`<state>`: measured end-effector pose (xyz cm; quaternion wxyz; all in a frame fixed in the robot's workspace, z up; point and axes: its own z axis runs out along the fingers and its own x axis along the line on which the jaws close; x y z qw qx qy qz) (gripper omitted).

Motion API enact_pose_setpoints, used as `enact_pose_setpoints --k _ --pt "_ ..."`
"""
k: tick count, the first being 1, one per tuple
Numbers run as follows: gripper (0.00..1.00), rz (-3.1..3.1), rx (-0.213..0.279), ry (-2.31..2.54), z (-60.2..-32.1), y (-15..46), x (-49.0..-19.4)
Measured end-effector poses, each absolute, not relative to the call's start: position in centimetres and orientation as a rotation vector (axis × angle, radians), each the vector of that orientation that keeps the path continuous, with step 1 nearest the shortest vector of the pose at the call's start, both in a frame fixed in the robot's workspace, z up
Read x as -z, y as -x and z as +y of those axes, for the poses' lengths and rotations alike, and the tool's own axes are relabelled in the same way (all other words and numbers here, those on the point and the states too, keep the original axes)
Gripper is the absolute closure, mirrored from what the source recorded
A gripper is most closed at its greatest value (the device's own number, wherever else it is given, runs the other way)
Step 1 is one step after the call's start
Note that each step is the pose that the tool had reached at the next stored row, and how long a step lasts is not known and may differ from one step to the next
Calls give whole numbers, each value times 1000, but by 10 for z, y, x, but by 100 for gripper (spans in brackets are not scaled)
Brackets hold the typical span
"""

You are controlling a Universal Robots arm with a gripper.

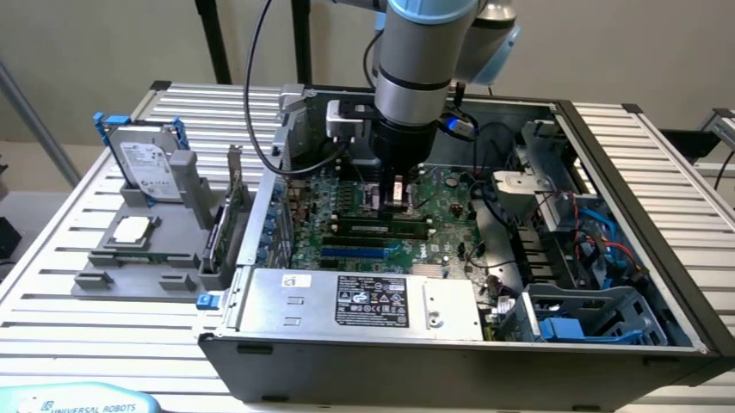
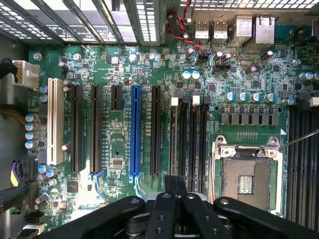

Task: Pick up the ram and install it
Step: 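Insert the ram into the slot, then press down the ram until it locks into place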

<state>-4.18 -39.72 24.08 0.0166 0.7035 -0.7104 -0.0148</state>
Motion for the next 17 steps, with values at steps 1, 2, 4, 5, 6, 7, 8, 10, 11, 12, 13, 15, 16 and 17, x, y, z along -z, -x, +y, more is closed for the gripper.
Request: enact_pose_setpoints --k 1,2,4,5,6,7,8,10,11,12,13,15,16,17 --pt "89 -2208 46 -2187 -397 42 -241" --pt "89 -2208 46 -2187 -397 42 -241" --pt "89 -2208 46 -2187 -397 42 -241" --pt "89 -2208 46 -2187 -397 42 -241" --pt "89 -2208 46 -2187 -397 42 -241" --pt "89 -2208 46 -2187 -397 42 -241" --pt "89 -2208 46 -2187 -397 42 -241" --pt "89 -2208 46 -2187 -397 42 -241" --pt "89 -2209 45 -2187 -397 42 -241" --pt "89 -2209 45 -2187 -397 42 -241" --pt "89 -2209 45 -2188 -397 42 -240" --pt "89 -2210 45 -2189 -397 42 -239" --pt "89 -2210 44 -2189 -397 42 -238" --pt "89 -2211 43 -2190 -397 42 -236"
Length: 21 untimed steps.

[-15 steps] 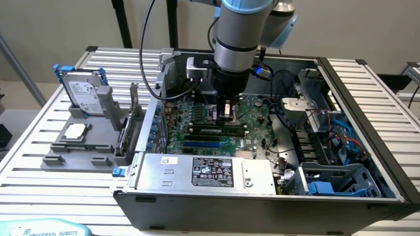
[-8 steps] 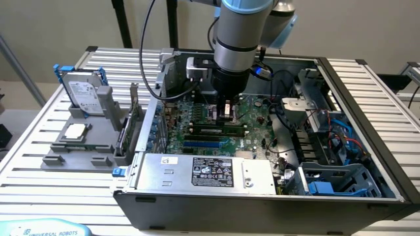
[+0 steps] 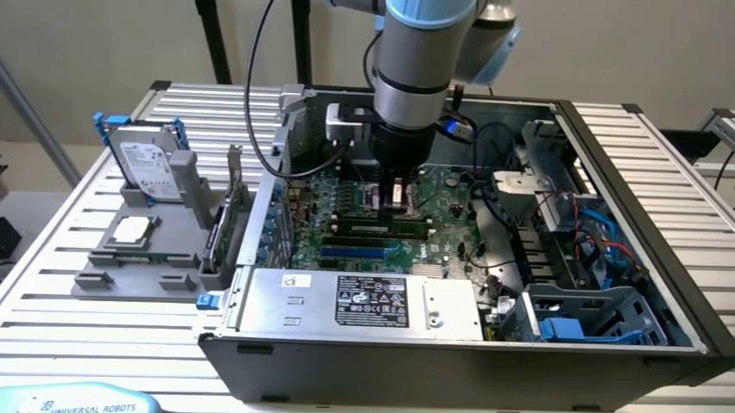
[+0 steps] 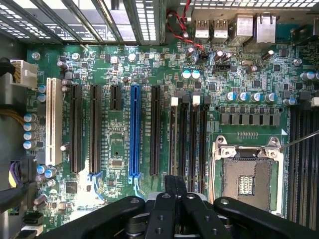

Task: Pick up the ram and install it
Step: 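Press down the ram until it locks into place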

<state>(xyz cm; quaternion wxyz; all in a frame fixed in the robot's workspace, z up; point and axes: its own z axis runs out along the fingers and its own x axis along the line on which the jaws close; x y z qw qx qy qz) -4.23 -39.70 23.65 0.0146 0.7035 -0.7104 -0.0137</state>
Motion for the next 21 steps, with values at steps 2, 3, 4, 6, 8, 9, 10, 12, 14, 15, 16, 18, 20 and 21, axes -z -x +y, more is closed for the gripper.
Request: enact_pose_setpoints --k 2,3,4,6,8,9,10,12,14,15,16,18,20,21 --pt "89 -2212 41 -2191 -397 42 -234" --pt "89 -2213 40 -2192 -397 42 -233" --pt "89 -2214 39 -2192 -397 42 -232" --pt "89 -2215 37 -2193 -397 43 -230" --pt "89 -2217 35 -2196 -397 44 -227" --pt "89 -2219 35 -2197 -397 44 -226" --pt "89 -2219 35 -2198 -397 44 -225" --pt "89 -2220 37 -2199 -397 44 -226" --pt "89 -2222 39 -2200 -397 44 -233" --pt "89 -2221 37 -2199 -397 45 -238" --pt "89 -2221 37 -2199 -397 45 -242" --pt "89 -2220 37 -2199 -397 44 -245" --pt "89 -2220 37 -2199 -397 45 -247" --pt "89 -2221 37 -2199 -397 45 -247"
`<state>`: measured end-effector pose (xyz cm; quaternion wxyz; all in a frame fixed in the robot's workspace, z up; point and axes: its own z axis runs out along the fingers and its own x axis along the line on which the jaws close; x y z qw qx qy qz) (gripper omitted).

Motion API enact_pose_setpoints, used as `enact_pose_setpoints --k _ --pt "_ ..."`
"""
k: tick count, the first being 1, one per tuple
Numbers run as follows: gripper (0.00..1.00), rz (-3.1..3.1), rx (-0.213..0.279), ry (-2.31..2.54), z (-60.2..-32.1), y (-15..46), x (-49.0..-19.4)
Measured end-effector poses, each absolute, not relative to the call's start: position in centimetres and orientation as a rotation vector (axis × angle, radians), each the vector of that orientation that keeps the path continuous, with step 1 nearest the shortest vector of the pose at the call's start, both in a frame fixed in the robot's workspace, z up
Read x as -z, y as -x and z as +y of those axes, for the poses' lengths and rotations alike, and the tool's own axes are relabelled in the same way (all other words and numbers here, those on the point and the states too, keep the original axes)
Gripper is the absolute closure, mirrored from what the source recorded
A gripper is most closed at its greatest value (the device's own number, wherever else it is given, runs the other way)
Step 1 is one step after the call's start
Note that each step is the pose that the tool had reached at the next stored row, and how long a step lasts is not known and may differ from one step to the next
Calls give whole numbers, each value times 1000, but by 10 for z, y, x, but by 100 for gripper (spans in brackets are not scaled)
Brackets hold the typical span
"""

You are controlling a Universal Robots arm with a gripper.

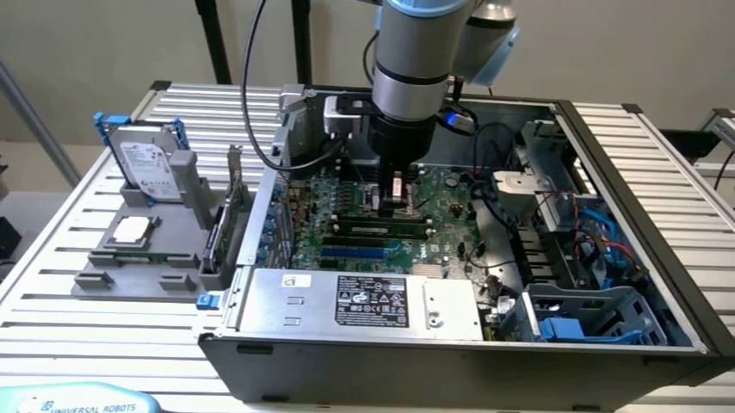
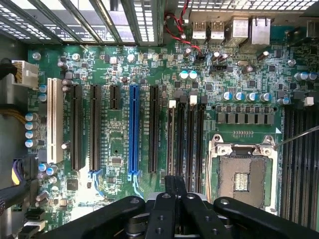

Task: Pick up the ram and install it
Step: 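Press down the ram until it locks into place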

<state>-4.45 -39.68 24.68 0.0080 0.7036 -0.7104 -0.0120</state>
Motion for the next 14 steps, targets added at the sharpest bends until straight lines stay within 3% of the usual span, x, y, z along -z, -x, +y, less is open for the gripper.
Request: enact_pose_setpoints --k 14 --pt "89 -2220 37 -2199 -397 45 -247"
